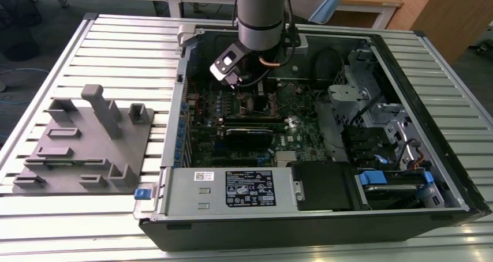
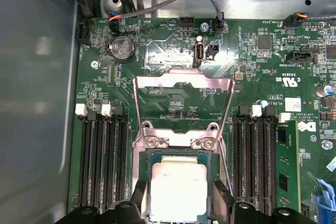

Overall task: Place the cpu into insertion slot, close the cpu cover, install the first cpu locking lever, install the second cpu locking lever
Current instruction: 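Place the cpu into insertion slot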

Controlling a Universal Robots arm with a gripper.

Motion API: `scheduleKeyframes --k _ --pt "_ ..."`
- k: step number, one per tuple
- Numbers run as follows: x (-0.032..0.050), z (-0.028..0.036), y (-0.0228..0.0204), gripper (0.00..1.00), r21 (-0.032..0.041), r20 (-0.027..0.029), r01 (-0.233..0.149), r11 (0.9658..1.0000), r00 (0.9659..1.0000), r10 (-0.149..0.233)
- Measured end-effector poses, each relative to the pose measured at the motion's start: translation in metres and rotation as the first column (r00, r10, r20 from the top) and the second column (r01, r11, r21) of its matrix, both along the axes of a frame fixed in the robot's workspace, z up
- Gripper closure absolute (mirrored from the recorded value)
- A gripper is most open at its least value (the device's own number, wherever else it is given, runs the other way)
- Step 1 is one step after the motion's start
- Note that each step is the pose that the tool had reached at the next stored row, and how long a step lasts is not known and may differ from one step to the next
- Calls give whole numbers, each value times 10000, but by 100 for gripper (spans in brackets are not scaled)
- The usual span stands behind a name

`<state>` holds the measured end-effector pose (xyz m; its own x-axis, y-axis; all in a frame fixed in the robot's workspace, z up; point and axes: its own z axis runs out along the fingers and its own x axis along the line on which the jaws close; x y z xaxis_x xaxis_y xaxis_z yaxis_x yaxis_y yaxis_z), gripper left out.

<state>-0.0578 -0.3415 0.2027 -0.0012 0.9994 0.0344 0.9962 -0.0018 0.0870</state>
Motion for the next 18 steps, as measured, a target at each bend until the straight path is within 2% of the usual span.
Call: scheduleKeyframes --k 3,4,5,7,8,10,11,13,14,15,18 --pt "0 3 0 41 0 0 0 10000 10000 0" --pt "0 4 0 48 1 1 0 10000 10000 0" --pt "0 5 0 48 1 1 0 10000 10000 0" --pt "0 8 0 60 0 0 -1 10000 10000 1" --pt "0 9 0 60 1 0 0 10000 10000 0" --pt "0 11 0 71 0 0 0 10000 10000 0" --pt "0 12 0 71 0 1 0 10000 10000 0" --pt "0 15 0 83 1 0 0 10000 10000 0" --pt "0 16 0 83 1 0 0 10000 10000 0" --pt "0 17 0 89 0 0 0 10000 10000 0" --pt "0 20 0 89 0 0 0 10000 10000 0"
